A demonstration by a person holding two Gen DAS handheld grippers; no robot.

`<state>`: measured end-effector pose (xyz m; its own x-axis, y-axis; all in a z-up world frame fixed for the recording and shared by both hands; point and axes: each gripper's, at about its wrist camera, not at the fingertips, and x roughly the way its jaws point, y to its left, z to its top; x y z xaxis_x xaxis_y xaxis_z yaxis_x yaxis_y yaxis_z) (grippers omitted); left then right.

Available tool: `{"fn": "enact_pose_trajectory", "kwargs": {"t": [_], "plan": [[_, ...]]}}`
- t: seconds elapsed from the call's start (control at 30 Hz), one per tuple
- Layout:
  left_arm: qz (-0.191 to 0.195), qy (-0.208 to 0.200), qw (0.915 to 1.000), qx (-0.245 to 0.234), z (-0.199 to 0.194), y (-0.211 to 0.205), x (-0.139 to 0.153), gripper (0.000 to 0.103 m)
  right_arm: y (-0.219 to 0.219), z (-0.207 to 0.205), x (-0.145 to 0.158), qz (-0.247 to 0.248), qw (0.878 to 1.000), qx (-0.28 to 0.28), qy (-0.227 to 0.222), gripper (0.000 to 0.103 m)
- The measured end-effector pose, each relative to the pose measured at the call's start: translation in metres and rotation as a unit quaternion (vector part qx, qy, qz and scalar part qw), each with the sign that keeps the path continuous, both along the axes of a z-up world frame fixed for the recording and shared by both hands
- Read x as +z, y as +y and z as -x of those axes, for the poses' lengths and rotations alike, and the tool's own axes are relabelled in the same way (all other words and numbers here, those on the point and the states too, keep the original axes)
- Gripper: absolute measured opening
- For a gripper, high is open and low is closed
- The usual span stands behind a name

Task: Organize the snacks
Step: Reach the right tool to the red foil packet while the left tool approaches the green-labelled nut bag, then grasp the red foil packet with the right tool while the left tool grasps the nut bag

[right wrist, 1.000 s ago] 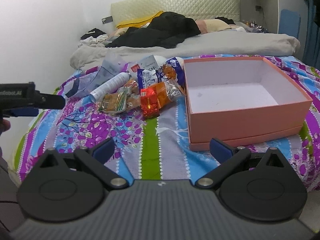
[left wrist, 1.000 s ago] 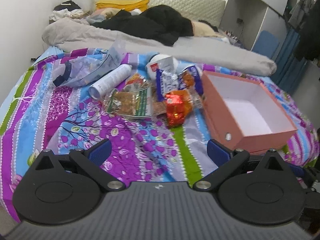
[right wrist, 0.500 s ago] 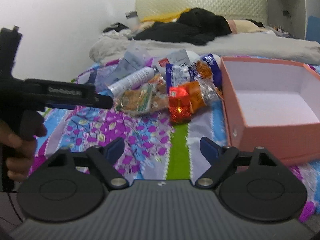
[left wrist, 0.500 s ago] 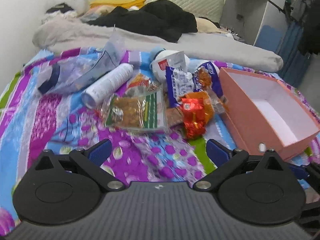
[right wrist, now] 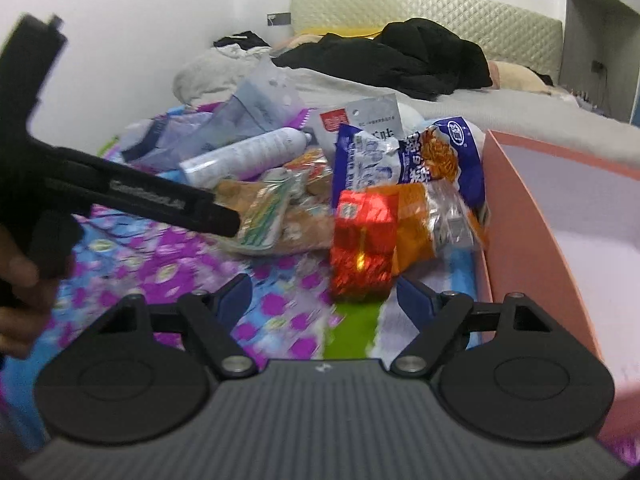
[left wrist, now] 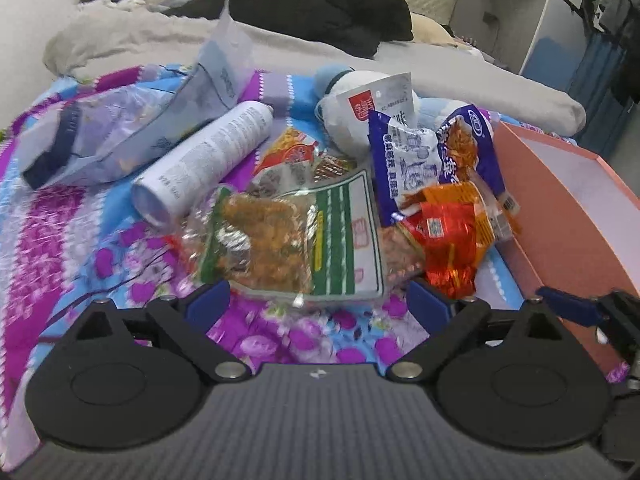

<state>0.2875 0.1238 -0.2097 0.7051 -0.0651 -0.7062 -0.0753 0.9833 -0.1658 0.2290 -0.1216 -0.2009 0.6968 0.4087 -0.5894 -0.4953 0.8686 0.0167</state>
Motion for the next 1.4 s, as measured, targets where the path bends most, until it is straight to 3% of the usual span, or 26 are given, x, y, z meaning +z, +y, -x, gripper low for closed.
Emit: {"fn": "enact_pose_trajectory", "kwargs": {"t": [0.13,0.27,0.53,0.63,0.7,0.8,1.0,1.27,1.4], "plan": [[0.01,0.006,0.9998,-0.019,-0.027,-0.006,-0.009,0.096,0.007,-0.036,-0.019,0.02,0.999,-0.016,0.019,0.08],[0.003,0.019,0.999,-0.04,-0.049,-0.019,-0.019,0.085,0.012,-0.058,-0.034,0.039,0.998,-0.024,0.047,0.067],[-0.043,0.037,0.9979,-0.031,-0.067,-0.03,-0.024,0.059,0.028,-0.072,-0.05,0.067,0.995,-0.006,0.08,0.064],[-0.054,0.048,0.9969,-0.032,-0.072,-0.033,-0.025,0.042,0.032,-0.078,-0.05,0.079,0.993,-0.004,0.083,0.055],[-0.051,0.054,0.9968,-0.031,-0.074,-0.033,-0.026,0.021,0.031,-0.083,-0.048,0.08,0.993,-0.002,0.089,0.055],[-0.047,0.048,0.9974,-0.026,-0.071,-0.033,-0.025,0.008,0.028,-0.086,-0.047,0.077,0.992,0.0,0.096,0.054],[-0.018,0.041,0.9988,-0.018,-0.055,-0.026,-0.017,0.003,0.017,-0.085,-0.043,0.075,0.992,0.01,0.104,0.054],[-0.03,-0.003,0.9994,-0.018,-0.01,-0.038,-0.006,0.001,0.003,-0.065,-0.04,0.065,0.994,0.024,0.086,0.054],[-0.015,-0.019,0.9994,-0.024,0.018,-0.042,-0.008,0.001,-0.003,-0.048,-0.042,0.062,0.995,0.022,0.075,0.054]]}}
